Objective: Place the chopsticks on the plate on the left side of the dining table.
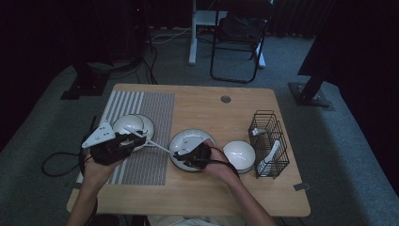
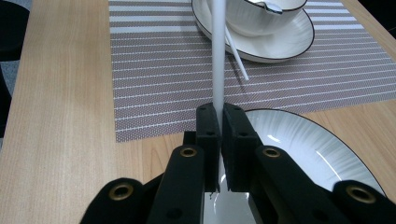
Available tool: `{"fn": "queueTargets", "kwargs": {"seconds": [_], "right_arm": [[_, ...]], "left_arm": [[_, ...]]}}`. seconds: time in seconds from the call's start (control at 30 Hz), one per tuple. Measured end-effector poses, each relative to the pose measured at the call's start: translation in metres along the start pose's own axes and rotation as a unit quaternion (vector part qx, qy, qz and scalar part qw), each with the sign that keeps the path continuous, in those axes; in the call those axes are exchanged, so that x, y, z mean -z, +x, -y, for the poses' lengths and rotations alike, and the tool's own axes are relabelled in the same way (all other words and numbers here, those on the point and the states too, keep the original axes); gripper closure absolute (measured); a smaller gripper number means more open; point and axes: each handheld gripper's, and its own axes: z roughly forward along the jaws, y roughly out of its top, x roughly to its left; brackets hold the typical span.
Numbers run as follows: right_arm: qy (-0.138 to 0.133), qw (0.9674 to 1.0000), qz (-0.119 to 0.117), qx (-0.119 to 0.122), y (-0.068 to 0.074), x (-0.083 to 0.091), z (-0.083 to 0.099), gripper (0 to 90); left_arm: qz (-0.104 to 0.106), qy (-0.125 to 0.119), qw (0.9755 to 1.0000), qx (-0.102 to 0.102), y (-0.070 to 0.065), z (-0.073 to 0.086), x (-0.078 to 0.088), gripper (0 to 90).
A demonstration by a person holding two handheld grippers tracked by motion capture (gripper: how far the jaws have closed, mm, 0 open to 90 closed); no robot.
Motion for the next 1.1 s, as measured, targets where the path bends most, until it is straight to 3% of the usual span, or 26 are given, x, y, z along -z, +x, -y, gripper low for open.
{"fn": "queueTargets", "kwargs": {"seconds": [0.33, 0.47, 0.73, 1.1], "right_arm": [[-0.013, 0.9998, -0.010, -0.008, -0.001, 0.004, -0.001, 86.8], [-0.015, 0.9998, -0.005, -0.015, -0.001, 0.003, 0.000, 86.9], [0.009, 0.9997, 0.018, -0.016, 0.001, -0.005, -0.005, 86.9], [0.009, 0.9998, 0.017, -0.007, 0.006, -0.006, -0.009, 86.8]], "left_arm": [[-0.044, -0.009, 0.9990, 0.006, 0.006, 0.010, 0.007, 69.8], [-0.050, -0.014, 0.9986, 0.013, 0.008, 0.013, 0.011, 73.1], [-0.054, -0.010, 0.9984, -0.011, 0.001, 0.010, 0.009, 82.3], [-0.096, 0.032, 0.9947, -0.020, 0.007, 0.022, -0.002, 82.4]]}}
